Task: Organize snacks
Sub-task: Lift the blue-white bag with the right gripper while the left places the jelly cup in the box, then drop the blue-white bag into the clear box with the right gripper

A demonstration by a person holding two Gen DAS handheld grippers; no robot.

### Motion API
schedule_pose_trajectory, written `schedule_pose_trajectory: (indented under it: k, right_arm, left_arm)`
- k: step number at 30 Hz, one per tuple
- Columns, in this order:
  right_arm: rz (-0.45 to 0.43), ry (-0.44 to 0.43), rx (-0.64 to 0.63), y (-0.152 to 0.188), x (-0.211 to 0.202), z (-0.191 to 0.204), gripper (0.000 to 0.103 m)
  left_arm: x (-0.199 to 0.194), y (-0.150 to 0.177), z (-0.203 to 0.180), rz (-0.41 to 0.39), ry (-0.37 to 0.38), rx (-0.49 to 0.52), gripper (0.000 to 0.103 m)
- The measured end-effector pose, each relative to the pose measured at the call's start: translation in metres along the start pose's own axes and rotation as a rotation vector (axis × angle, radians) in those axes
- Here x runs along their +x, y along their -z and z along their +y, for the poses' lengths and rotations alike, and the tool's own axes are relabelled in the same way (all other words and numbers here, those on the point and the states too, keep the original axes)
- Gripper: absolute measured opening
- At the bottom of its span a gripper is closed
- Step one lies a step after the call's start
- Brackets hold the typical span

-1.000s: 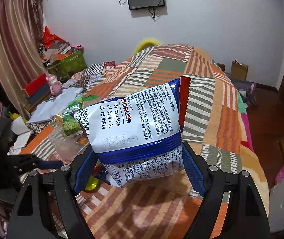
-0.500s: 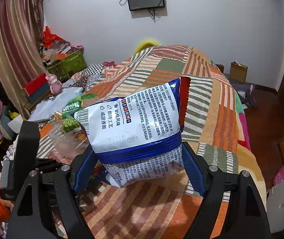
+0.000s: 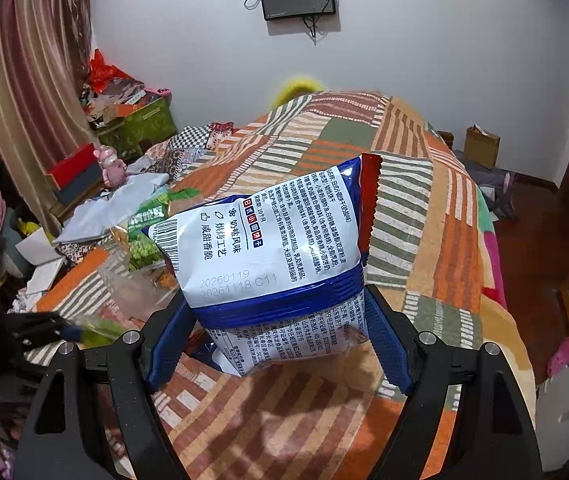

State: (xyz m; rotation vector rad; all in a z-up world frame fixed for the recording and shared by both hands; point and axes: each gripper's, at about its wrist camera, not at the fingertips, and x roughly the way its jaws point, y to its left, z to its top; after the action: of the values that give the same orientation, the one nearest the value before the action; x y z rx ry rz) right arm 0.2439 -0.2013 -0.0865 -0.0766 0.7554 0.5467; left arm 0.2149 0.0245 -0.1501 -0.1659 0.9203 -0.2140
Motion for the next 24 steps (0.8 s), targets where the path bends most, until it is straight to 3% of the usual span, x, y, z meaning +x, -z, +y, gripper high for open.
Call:
schedule_pose_trajectory:
  k: [4, 9, 18, 24]
  right_arm:
    - [-0.006, -0.011, -0.008, -0.007, 0.005, 0.005, 0.079]
    - [-0.01, -0.041, -0.008, -0.02, 0.014, 0.012, 0.079]
    - [0.022, -0.067, -0.078, -0.041, 0.039, 0.035, 0.079]
    - [0.103, -0.024, -0.19, -0.029, 0.066, 0.052, 0.082]
  left_arm:
    - [-0.028, -0.017, 0.01, -0.07, -0.03, -0.005, 0.048]
    - [-0.025, -0.044, 0.026, -0.1, -0.063, -0.011, 0.048]
    - [0.012, -0.053, 0.038, -0.064, -0.097, -0.022, 0.048]
    - [0.016, -0.052, 0.045, -0.047, -0.097, -0.039, 0.051]
